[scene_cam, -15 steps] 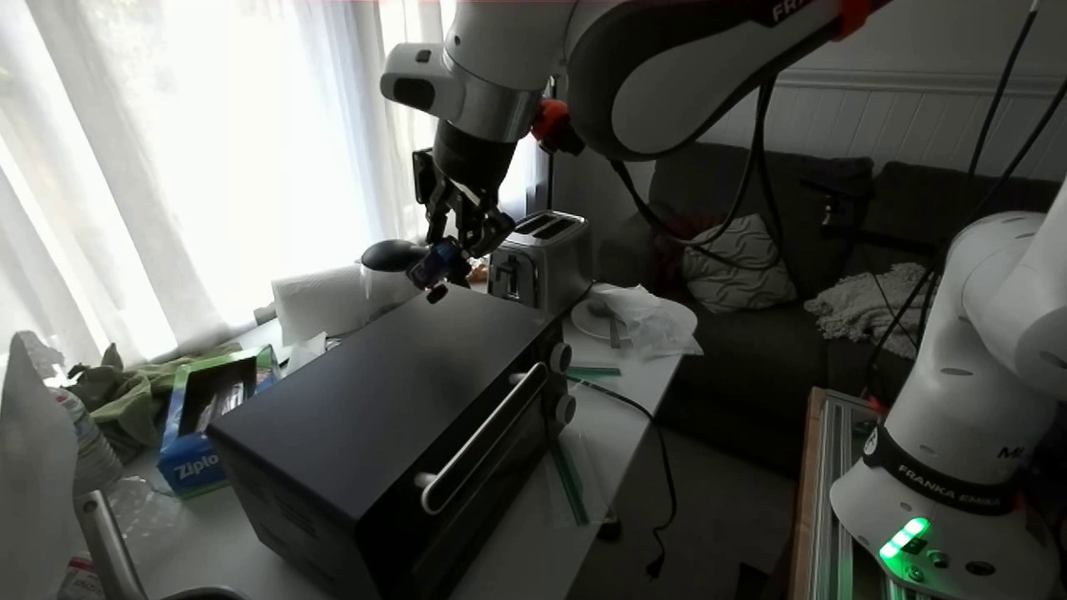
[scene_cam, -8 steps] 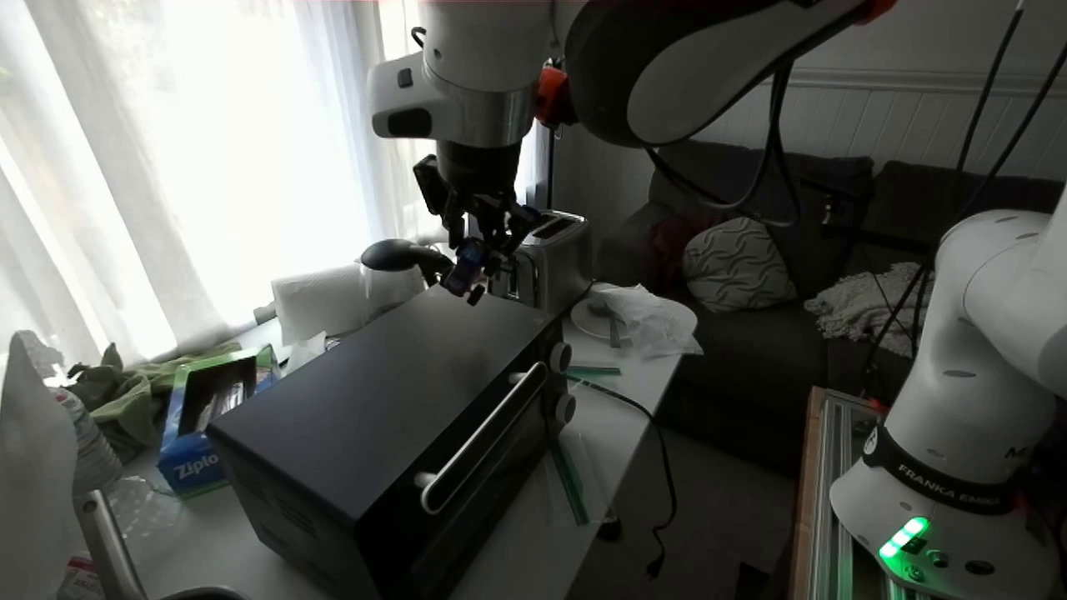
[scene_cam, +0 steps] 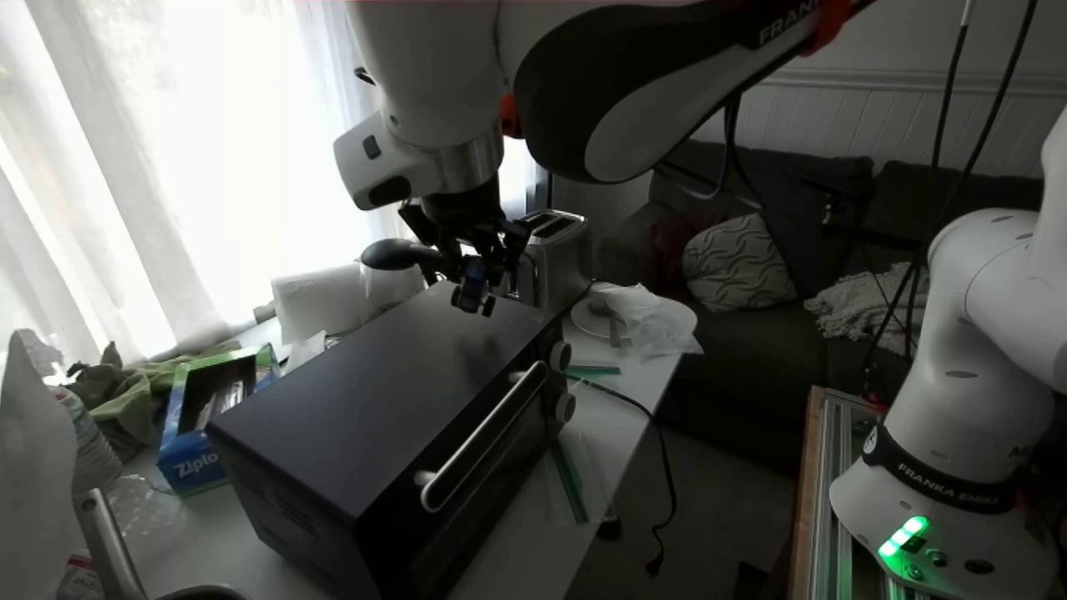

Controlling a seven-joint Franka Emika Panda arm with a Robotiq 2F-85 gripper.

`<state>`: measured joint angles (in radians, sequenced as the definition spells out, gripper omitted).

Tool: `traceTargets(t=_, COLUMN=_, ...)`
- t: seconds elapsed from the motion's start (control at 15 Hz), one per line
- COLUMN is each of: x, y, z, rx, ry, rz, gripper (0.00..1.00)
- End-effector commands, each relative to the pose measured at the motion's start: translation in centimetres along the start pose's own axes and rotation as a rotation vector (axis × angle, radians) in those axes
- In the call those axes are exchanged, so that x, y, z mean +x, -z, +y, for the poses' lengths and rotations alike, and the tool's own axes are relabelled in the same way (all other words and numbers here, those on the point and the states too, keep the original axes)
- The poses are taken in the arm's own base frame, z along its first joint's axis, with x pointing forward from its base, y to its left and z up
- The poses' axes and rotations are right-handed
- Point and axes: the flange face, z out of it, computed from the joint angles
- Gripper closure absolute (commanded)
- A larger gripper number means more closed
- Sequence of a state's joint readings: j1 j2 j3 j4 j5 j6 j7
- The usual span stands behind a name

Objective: Lift the toy car, put it on top of the oven and turn it upside down

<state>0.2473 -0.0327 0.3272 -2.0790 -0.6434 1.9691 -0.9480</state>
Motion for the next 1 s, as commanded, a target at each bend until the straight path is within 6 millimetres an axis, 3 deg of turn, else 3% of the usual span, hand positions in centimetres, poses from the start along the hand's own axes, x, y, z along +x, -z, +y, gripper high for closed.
traceTargets(t=0.0, x=0.95, y=-0.38, z=1.14, rx=0.015, ry=0.069, rz=-0.071, gripper=0.81)
traceTargets(t=0.93, x=1.09, y=-0.57, z=1.79, rx=0.07, ry=0.091, rz=-0.24, gripper=0.81)
